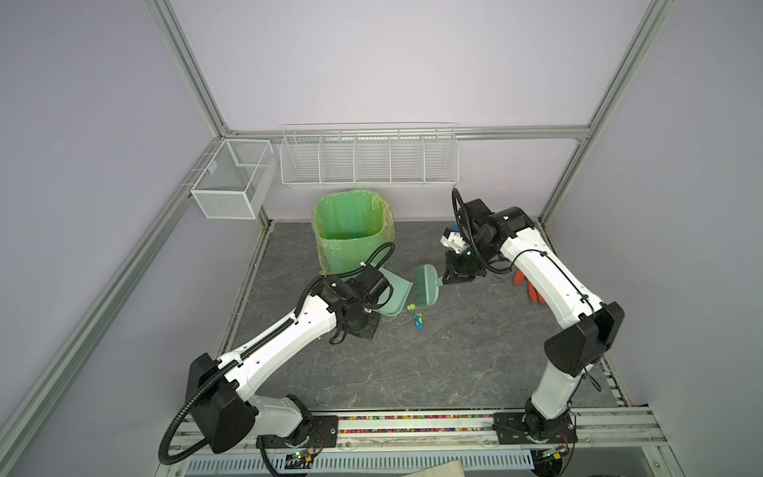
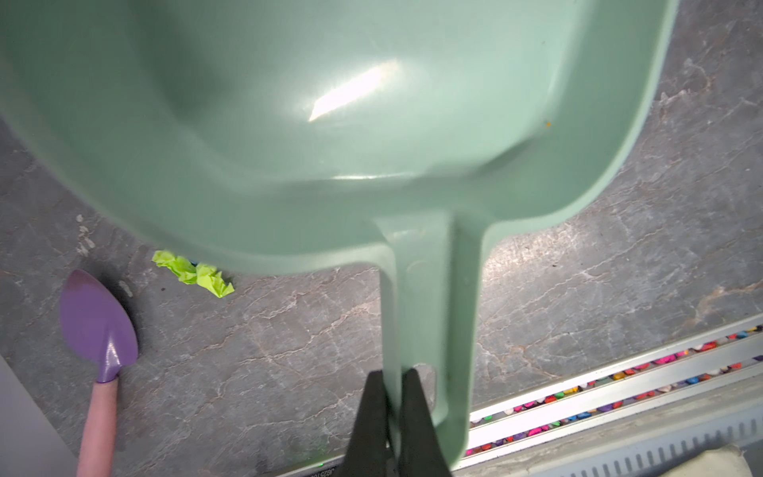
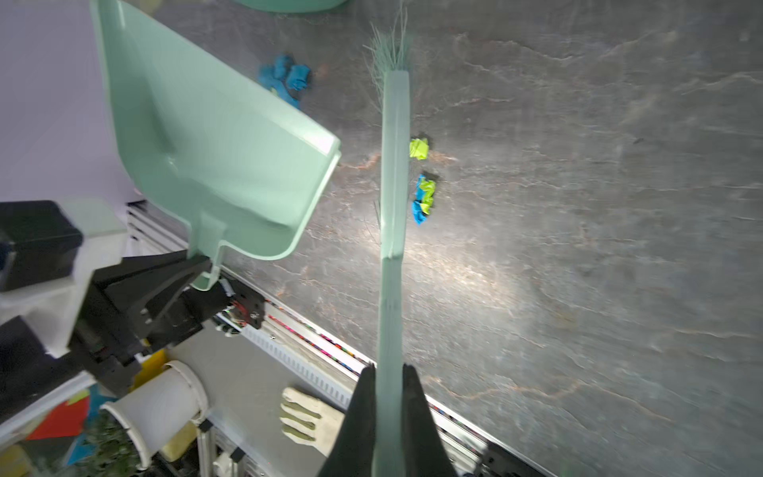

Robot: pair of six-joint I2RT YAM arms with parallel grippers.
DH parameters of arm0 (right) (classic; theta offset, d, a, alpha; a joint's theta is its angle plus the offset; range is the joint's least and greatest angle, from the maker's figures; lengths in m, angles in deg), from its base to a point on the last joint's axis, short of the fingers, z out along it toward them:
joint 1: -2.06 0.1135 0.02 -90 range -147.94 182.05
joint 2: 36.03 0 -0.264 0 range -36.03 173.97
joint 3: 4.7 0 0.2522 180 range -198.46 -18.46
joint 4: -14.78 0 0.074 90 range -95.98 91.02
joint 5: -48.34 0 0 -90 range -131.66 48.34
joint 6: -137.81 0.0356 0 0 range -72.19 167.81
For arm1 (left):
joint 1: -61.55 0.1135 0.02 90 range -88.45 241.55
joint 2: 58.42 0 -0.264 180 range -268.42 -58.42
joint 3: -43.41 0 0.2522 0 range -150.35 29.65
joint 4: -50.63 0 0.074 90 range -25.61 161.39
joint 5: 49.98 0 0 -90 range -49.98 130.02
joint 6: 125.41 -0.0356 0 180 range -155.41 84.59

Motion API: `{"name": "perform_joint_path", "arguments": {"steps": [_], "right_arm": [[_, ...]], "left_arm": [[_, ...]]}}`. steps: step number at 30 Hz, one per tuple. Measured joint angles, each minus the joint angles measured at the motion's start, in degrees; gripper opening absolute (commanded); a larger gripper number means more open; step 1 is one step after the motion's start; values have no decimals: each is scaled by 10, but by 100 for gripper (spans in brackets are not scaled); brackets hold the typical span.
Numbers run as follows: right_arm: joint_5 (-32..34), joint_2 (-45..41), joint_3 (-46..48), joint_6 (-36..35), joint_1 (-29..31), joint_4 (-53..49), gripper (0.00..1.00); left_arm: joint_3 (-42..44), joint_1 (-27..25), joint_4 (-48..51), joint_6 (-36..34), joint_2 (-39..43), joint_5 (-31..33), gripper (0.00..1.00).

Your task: Sweep away the paper scraps from the table

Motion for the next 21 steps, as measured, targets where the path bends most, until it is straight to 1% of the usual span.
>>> {"name": "perform_joint_path", "arguments": {"steps": [3,7,12,17,21], "right_arm": [[55,26,-26,-18,0,-42,7],[101,59,-48,-32,0,-75,7],[135,88,-94,-47,3,-94,7],[152,108,-124,-68,14,-94,7],[172,125,-139,-81,30,-94,7]], "left_arm": [[18,-11,-6,10,7,-10,0],[37,-37,-7,24,11,-20,0],[74,-62,-24,47,24,-50,0],[118,-68,-38,68,41,-81,0],[124,-71,-44,77,40,-94,0]]}}
